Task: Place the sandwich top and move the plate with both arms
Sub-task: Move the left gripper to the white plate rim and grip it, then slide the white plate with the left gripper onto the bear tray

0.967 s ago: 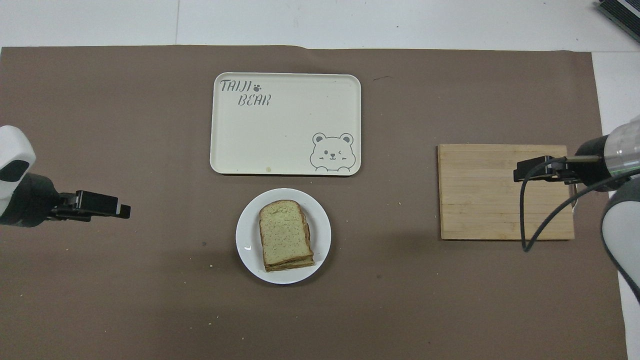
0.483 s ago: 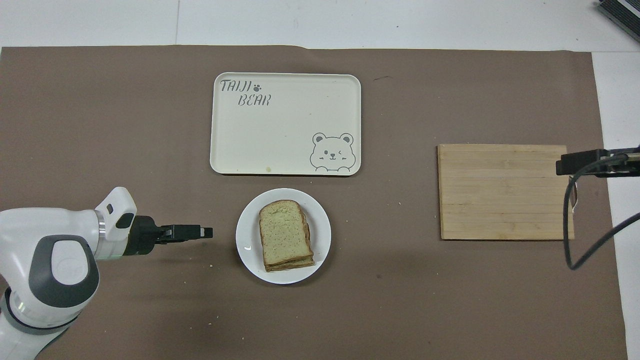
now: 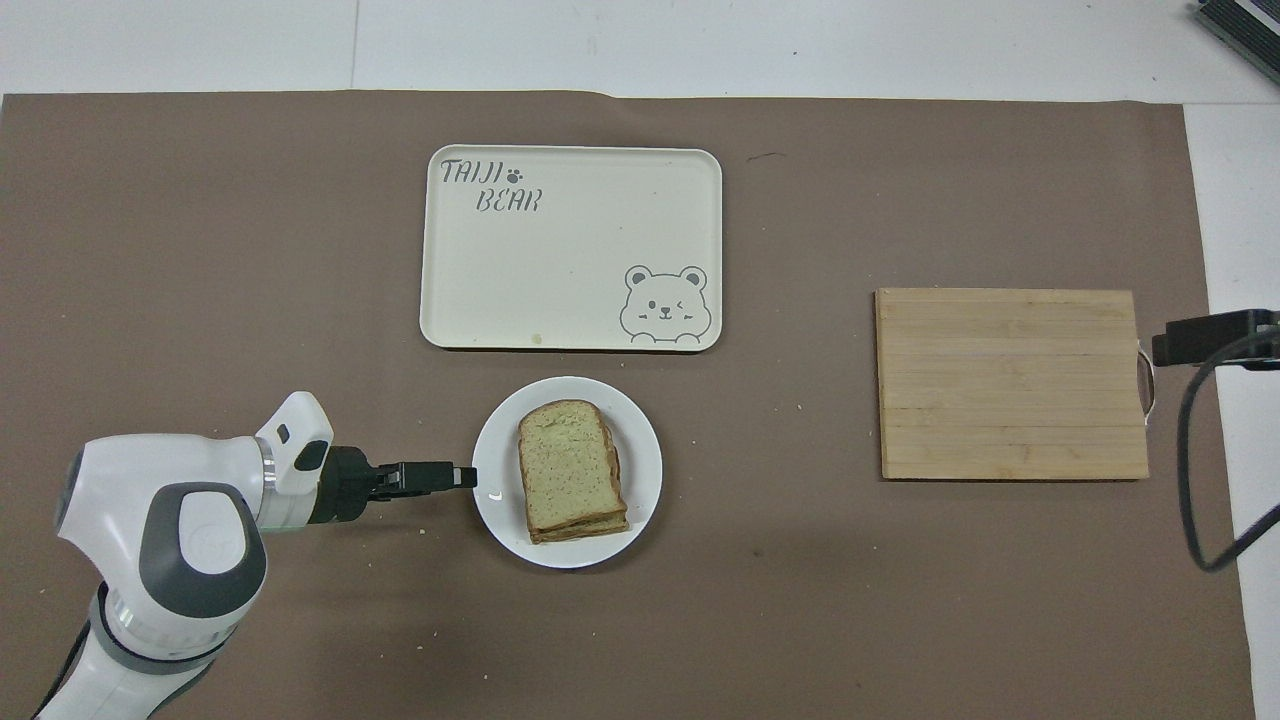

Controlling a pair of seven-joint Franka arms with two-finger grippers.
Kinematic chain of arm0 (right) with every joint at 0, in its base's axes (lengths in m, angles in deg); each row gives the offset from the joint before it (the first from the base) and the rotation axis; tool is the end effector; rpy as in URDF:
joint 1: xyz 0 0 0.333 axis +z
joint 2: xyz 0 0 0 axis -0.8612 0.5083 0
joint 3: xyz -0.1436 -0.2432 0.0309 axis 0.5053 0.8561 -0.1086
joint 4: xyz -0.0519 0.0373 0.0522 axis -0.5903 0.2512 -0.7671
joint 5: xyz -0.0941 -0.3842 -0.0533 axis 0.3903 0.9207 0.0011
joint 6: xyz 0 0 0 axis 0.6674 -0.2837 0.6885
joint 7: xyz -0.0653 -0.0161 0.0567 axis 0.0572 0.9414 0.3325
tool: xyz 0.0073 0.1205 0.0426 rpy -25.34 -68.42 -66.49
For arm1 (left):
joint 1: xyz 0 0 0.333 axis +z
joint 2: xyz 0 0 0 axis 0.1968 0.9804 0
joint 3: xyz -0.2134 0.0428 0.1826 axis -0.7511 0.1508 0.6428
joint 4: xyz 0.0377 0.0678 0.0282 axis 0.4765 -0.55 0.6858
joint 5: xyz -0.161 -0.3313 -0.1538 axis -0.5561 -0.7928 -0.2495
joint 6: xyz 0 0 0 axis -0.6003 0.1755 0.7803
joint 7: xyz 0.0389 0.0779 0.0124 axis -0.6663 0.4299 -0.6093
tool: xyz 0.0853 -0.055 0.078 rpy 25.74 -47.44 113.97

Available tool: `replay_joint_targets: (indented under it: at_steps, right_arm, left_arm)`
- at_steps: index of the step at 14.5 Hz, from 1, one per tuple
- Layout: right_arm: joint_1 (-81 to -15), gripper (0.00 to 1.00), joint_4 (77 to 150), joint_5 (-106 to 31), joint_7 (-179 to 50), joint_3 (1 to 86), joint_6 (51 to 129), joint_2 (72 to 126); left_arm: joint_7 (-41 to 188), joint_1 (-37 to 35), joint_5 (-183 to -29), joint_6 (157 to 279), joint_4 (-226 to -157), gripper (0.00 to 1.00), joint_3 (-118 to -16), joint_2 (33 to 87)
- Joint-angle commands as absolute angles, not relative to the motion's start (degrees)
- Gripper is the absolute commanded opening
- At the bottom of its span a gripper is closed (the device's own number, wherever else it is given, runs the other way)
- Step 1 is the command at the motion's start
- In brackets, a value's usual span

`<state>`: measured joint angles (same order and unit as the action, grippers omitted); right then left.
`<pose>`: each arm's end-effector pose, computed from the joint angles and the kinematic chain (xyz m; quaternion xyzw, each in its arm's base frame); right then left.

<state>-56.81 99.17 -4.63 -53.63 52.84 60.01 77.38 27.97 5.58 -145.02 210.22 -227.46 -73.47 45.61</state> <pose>0.5252 -0.0030 0.6333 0.9989 -0.0238 0.0375 0.0137 0.4252 -0.1551 0.2424 0.9289 0.0207 -0.0282 0.3687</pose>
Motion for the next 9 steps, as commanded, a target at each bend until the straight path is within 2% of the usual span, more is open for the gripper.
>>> replay_joint_targets:
  at_steps: [1, 5, 6, 7, 8, 9]
  right_arm:
    - [-56.9, 1.0, 99.7, -4.6, -54.1, 52.9, 58.9, 77.0]
    - [-57.0, 1.0, 99.4, -4.6, -55.1, 52.9, 57.8, 77.1]
    - [-57.1, 1.0, 99.3, -4.6, -56.4, 53.0, 57.4, 77.3]
    - [-57.1, 1.0, 99.1, -4.7, -57.0, 53.0, 56.8, 77.5]
    - [-57.1, 1.0, 99.1, -4.7, -57.0, 53.0, 56.7, 77.6]
    - [-57.0, 1.0, 99.1, -4.7, -57.0, 52.9, 56.8, 77.6]
  left_arm:
    - [26.0, 2.8, -147.9, 213.6, -229.4, 0.58, -72.7, 46.2]
    - [18.8, 0.2, -155.2, 216.1, -229.6, 0.45, -72.7, 49.8]
    - [18.4, -0.3, -157.6, 216.2, -229.6, 0.34, -72.7, 50.0]
    - [18.4, -1.2, -158.0, 216.1, -229.6, 0.12, -72.7, 50.0]
    - [18.2, -0.8, -158.0, 215.6, -229.5, 0.0, -72.7, 50.0]
    - [18.2, -0.5, -158.0, 215.1, -229.1, 0.0, -72.7, 50.1]
